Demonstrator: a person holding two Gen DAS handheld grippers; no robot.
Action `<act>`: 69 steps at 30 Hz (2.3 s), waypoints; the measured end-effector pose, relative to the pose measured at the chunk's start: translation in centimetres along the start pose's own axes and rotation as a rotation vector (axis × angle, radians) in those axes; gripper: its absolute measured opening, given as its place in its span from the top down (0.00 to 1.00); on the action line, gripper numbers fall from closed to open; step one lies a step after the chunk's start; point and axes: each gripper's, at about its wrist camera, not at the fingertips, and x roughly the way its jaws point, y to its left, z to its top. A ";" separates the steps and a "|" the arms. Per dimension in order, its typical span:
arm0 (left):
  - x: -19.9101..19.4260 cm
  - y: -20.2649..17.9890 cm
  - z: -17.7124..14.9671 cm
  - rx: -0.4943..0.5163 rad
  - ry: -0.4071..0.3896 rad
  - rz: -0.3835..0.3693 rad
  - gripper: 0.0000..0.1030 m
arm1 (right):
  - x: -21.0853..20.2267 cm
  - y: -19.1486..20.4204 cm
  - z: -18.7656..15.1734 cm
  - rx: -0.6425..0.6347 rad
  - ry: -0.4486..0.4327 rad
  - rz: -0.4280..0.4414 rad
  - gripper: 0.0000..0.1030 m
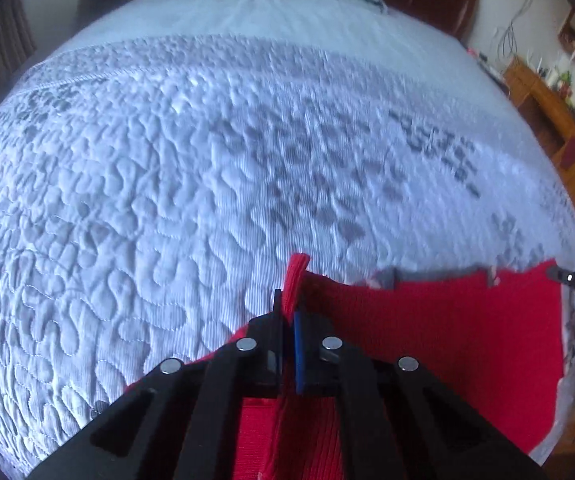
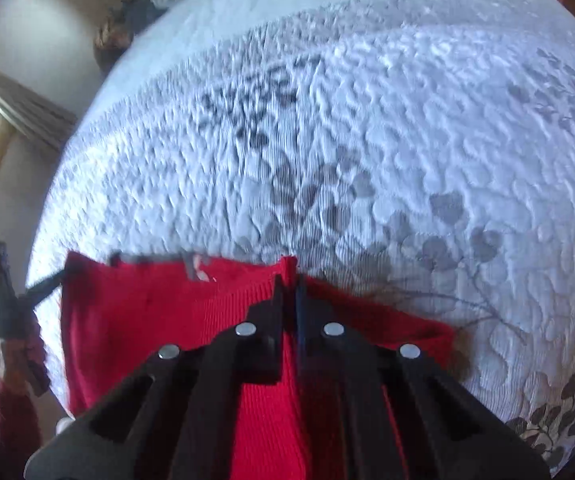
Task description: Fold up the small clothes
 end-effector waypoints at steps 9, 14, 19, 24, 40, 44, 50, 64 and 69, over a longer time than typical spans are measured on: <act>3.9 -0.1 -2.2 0.077 0.031 0.138 0.96 | 3.9 -2.8 -1.4 0.096 0.049 -0.108 0.96; 1.4 -0.8 -2.1 0.067 0.049 0.152 0.81 | 1.8 -1.8 -1.6 0.094 0.053 -0.108 0.80; -4.4 -2.0 -5.3 0.098 -0.015 0.137 0.53 | -3.8 0.6 -5.5 0.020 -0.004 -0.106 0.67; -7.5 -3.0 -11.7 0.091 -0.012 0.087 0.51 | -5.5 1.7 -12.0 -0.024 0.041 -0.082 0.60; -5.8 -2.7 -18.1 0.090 0.012 0.090 0.49 | -2.3 0.2 -18.4 0.046 0.114 -0.194 0.95; -5.6 -3.0 -18.3 0.101 -0.003 0.110 0.49 | -1.9 1.0 -18.5 0.031 0.110 -0.245 0.95; -6.7 -3.5 -17.6 0.051 0.005 0.115 0.47 | -3.4 0.7 -17.9 0.095 0.089 -0.205 0.87; -11.8 -6.3 -19.5 0.078 -0.080 0.049 0.30 | -6.4 8.0 -21.7 -0.094 -0.005 -0.283 0.27; -11.4 -6.1 -19.7 0.078 -0.086 0.063 0.29 | -3.5 7.5 -22.6 -0.073 0.087 -0.304 0.03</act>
